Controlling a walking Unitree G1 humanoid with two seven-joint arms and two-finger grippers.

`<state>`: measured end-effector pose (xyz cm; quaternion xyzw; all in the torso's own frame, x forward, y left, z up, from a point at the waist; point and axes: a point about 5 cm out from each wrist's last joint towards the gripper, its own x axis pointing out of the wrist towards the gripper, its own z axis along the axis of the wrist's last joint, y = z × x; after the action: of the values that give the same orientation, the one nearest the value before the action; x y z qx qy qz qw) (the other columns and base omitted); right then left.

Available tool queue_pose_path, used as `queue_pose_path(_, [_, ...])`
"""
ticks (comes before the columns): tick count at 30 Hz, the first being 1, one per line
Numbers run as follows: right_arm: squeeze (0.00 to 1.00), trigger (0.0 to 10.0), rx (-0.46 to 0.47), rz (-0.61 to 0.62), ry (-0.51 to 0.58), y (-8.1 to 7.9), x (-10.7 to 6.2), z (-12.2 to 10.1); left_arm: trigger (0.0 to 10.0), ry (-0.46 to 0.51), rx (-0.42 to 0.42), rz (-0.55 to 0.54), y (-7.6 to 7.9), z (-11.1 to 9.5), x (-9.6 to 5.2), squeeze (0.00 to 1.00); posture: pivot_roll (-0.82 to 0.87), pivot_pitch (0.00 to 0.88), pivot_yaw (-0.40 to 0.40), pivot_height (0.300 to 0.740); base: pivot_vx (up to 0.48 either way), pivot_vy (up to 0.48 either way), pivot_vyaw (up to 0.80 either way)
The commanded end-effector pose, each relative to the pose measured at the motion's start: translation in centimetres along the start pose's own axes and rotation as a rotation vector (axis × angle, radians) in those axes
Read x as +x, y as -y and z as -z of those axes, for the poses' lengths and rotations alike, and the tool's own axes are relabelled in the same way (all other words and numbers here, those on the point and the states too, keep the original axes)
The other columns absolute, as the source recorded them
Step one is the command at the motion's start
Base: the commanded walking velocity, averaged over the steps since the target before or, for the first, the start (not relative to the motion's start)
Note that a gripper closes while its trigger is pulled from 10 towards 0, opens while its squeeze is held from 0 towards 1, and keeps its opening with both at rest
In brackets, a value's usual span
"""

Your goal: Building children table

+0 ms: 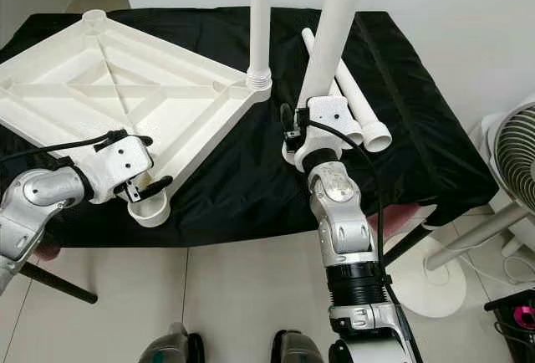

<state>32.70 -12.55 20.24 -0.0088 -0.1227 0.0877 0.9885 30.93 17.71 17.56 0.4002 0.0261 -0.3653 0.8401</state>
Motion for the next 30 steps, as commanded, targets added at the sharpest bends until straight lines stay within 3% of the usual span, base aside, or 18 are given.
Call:
queue_pose_path(1, [0.0,10.0,0.006,-0.004,0.031,0.0,-0.2,-0.5,10.0,-0.013,-0.013,0.029,0.4,0.5,0.0,0.0,0.0,0.075,0.026,0.74,0.0,0.0,0.0])
queue_pose_path(4, [0.0,10.0,0.004,-0.007,0.029,0.0,-0.2,-0.5,10.0,0.022,-0.123,-0.05,-2.2,0.7,-1.2,0.0,0.0,0.082,0.024,0.74,0.0,0.0,0.0])
queue_pose_path(10, [0.0,10.0,0.006,-0.012,0.025,-0.1,-0.3,-0.4,10.0,-0.052,-0.092,-0.124,-4.1,2.2,-2.4,0.0,0.0,0.086,0.024,0.74,0.0,0.0,0.0])
queue_pose_path(12, [0.0,10.0,0.007,-0.022,0.023,-0.2,-0.3,-0.3,10.0,-0.116,-0.024,-0.134,-4.5,2.9,-2.9,0.0,0.01,0.088,0.024,0.74,0.0,0.0,0.0])
queue_pose_path(17, [0.0,10.0,0.008,-0.026,0.023,-0.3,-0.4,-0.3,10.0,-0.167,0.045,-0.122,-4.4,3.5,-3.1,0.0,0.0,0.09,0.025,0.74,0.0,0.0,0.0])
queue_pose_path(22, [0.0,10.0,0.007,-0.027,0.023,-0.3,-0.4,-0.3,10.0,-0.218,0.121,-0.061,-3.1,4.2,-2.4,0.0,0.0,0.094,0.026,0.74,0.0,0.0,0.0])
queue_pose_path(27, [0.0,10.0,0.006,-0.027,0.022,-0.3,-0.5,-0.3,10.0,-0.185,0.14,-0.014,-1.9,3.9,-1.4,0.0,0.0,0.093,0.027,0.74,0.0,0.0,0.0])
queue_pose_path(30, [0.0,10.0,0.004,-0.025,0.02,-0.2,-0.5,-0.3,10.0,-0.107,0.11,0.019,-0.6,2.6,0.0,0.0,-0.01,0.094,0.025,0.74,0.0,0.0,0.0])
